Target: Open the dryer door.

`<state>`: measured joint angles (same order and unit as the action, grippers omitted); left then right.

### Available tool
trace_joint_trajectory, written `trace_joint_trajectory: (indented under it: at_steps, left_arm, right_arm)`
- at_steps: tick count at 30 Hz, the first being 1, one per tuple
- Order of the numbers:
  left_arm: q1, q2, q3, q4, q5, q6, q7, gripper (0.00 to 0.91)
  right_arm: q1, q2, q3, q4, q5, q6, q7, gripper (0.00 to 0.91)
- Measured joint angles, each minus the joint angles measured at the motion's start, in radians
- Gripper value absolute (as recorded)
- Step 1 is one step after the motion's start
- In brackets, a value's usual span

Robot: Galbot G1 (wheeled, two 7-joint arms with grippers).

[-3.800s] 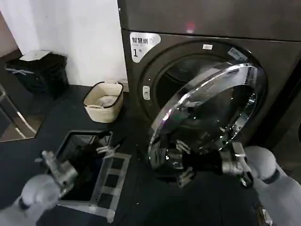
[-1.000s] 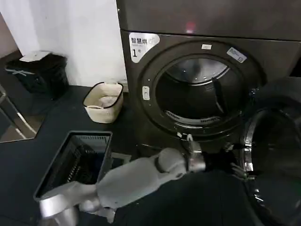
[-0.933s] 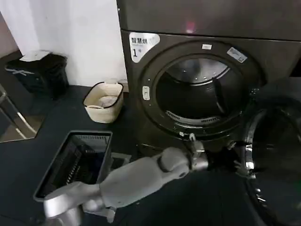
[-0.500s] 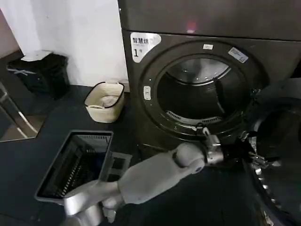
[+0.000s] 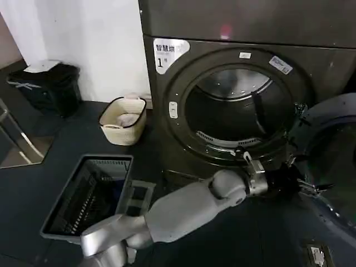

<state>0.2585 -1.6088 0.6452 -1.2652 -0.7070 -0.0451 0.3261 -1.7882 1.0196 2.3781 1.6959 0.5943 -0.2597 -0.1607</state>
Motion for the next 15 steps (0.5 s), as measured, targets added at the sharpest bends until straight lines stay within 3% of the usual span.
trace_joint_trajectory:
  at_steps: [15]
  left_arm:
    - [0.004,0.000,0.017,-0.007,-0.047,-0.009,0.012,0.907]
  right_arm:
    - [0.000,-0.003,-0.003,-0.005,0.002,0.017,0.019,0.907]
